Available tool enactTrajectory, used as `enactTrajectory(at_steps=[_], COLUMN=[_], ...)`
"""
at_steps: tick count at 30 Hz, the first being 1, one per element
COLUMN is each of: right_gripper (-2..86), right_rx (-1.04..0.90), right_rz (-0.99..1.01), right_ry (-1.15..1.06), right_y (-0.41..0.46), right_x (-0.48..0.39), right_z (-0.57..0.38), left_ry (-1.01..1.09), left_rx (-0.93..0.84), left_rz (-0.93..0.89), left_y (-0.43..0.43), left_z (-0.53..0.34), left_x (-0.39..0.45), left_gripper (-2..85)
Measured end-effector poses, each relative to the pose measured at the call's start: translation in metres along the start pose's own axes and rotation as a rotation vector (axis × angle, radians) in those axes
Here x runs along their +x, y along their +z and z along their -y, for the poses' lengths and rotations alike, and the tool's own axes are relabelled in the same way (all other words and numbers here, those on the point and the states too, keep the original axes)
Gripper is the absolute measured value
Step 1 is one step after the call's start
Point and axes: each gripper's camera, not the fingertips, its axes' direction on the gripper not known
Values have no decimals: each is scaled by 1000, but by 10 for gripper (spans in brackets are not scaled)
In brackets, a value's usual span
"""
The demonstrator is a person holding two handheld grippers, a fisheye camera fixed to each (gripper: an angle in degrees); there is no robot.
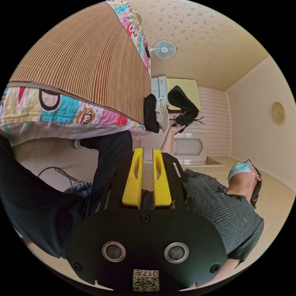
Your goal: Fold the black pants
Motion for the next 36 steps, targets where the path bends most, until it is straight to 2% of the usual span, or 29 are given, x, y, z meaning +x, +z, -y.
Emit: enactTrajectory(at_steps=[4,7,9,10,12,15,20,23,28,32,34,36], right_gripper=[114,99,86,83,68,59,63,69,94,120,121,114], right_rx=[133,213,266,284,400,536,411,310,283,239,120,-109], right_rz=[-120,-300,-468,-491,-574,-471,-624,-639,-678,-747,-798,-874], right_ry=[-52,149,293,350,597,556,622,657,675,660,636,606], right_y=[-59,-118,-170,-185,-234,-260,-247,-224,-190,-154,-123,-65], right_x=[0,35,70,80,107,95,64,61,41,5,-13,-37], right_z=[84,104,78,66,7,-32,-21,-13,-23,-54,-71,-102], left_ry=[-24,-44,-49,-47,-67,-80,-91,-87,-55,-10,23,61], left_rx=[15,59,66,60,60,44,42,46,63,131,157,184], left_rz=[37,55,64,80,114,117,109,100,115,295,420,542], left_y=[-16,-31,-36,-38,-39,-36,-37,-35,-27,-28,-28,-27], left_z=[-2,-3,-3,-3,-6,-12,-20,-24,-39,-64,-75,-86], left_x=[5,5,4,3,1,0,-1,0,8,21,30,40], left_gripper=[53,52,52,52,52,52,52,52,53,56,52,48])
